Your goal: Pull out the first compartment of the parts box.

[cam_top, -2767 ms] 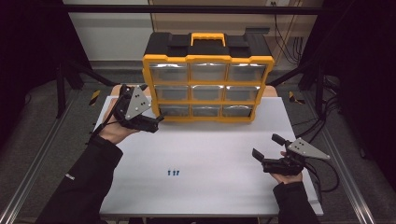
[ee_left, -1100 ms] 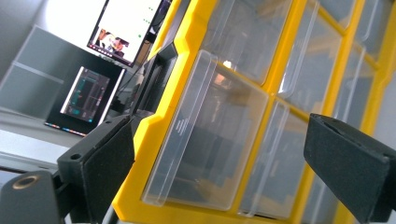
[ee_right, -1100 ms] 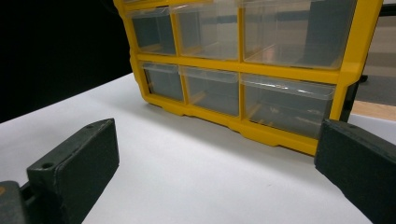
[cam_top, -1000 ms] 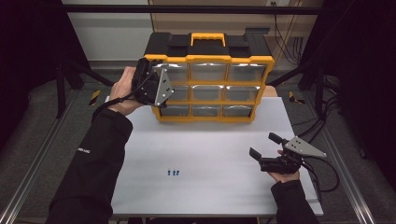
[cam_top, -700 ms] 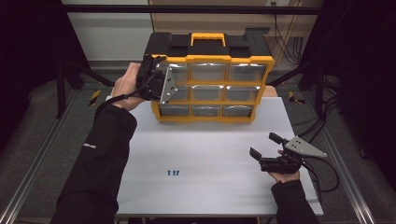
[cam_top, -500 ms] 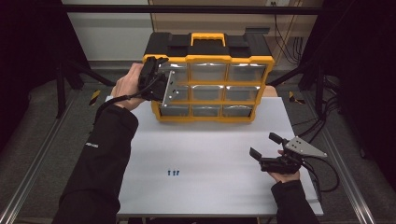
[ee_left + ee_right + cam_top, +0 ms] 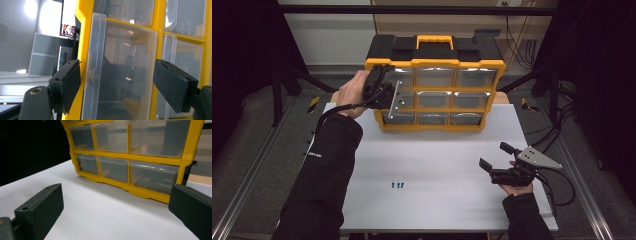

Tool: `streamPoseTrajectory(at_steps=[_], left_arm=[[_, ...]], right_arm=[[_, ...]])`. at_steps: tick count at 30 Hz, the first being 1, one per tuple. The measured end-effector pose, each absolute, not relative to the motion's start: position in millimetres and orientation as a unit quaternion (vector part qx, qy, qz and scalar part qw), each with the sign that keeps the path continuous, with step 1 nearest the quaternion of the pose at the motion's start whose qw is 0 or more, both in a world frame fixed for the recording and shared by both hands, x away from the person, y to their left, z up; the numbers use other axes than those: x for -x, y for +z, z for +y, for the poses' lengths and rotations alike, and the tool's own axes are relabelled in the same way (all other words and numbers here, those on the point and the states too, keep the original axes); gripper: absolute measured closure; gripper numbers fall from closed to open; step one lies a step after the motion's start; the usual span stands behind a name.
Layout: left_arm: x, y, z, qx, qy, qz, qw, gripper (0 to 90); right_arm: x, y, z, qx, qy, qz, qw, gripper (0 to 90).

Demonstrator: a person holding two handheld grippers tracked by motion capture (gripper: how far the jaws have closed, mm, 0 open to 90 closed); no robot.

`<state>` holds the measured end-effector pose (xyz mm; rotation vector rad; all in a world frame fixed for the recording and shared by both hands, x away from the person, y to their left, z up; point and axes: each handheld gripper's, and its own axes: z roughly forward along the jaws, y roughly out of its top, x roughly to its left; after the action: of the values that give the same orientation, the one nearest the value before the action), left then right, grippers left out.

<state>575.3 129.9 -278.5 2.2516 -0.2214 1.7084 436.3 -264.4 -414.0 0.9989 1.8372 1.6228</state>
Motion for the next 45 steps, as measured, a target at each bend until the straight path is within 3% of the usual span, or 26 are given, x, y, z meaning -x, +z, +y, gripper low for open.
streamPoseTrajectory(at_steps=[18,45], left_arm=[[-576.4,-285.0,128.3,-0.763,0.624,-0.111,0.126,34.5],[-574.5,-282.9,128.4,-0.722,0.672,-0.125,0.105,72.1]], right_arm=[[-435.9,-413.5,-263.5,-0.371,0.598,0.668,0.241,0.5],[-435.8,-413.3,-263.5,-0.371,0.601,0.667,0.24,0.5]])
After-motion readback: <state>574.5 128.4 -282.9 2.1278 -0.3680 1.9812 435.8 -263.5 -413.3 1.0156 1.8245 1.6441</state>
